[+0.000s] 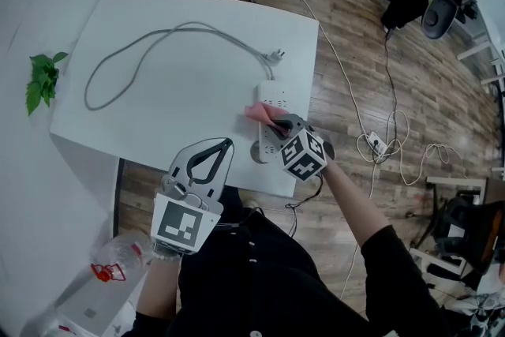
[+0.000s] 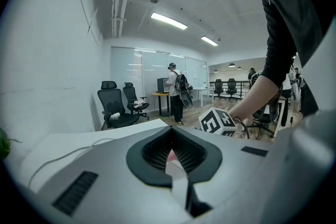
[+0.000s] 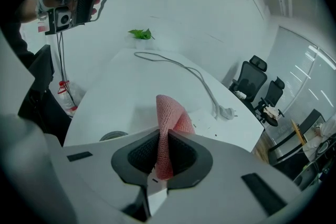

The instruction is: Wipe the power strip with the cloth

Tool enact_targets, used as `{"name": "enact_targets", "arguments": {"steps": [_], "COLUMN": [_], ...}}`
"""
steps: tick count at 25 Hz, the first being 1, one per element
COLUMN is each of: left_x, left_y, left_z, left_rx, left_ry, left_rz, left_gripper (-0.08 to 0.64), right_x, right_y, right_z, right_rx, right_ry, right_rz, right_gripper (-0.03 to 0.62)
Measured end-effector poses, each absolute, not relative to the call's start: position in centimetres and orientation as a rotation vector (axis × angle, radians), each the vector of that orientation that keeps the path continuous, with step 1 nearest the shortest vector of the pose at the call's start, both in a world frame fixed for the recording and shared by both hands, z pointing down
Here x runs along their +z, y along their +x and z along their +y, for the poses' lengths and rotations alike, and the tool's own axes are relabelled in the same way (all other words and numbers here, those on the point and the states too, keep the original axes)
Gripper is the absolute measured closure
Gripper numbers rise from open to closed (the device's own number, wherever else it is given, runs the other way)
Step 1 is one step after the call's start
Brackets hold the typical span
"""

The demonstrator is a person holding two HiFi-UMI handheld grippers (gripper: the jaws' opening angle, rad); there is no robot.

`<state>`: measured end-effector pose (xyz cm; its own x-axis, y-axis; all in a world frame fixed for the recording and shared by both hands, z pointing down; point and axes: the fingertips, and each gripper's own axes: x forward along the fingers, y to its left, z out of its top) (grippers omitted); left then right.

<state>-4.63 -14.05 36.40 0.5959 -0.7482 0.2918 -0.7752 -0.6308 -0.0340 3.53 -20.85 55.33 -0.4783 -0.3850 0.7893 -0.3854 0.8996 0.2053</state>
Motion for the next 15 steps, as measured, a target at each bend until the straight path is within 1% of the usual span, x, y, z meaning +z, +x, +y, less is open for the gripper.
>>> {"name": "enact_targets", "arguments": {"steps": [15], "left_x": [35.7], "left_y": [-2.9], "left_z": [-12.0], "left_rx": [0.422], "left_ry": [2.755], "left_rz": [-1.276], "left_gripper": [0.549], "right_x": [55.3], "right_y": [3.7], "right_z": [-14.2], "right_rx": [-0.003], "right_ry": [0.495], "right_rz": [-2.15], "right_gripper": [0.535]}}
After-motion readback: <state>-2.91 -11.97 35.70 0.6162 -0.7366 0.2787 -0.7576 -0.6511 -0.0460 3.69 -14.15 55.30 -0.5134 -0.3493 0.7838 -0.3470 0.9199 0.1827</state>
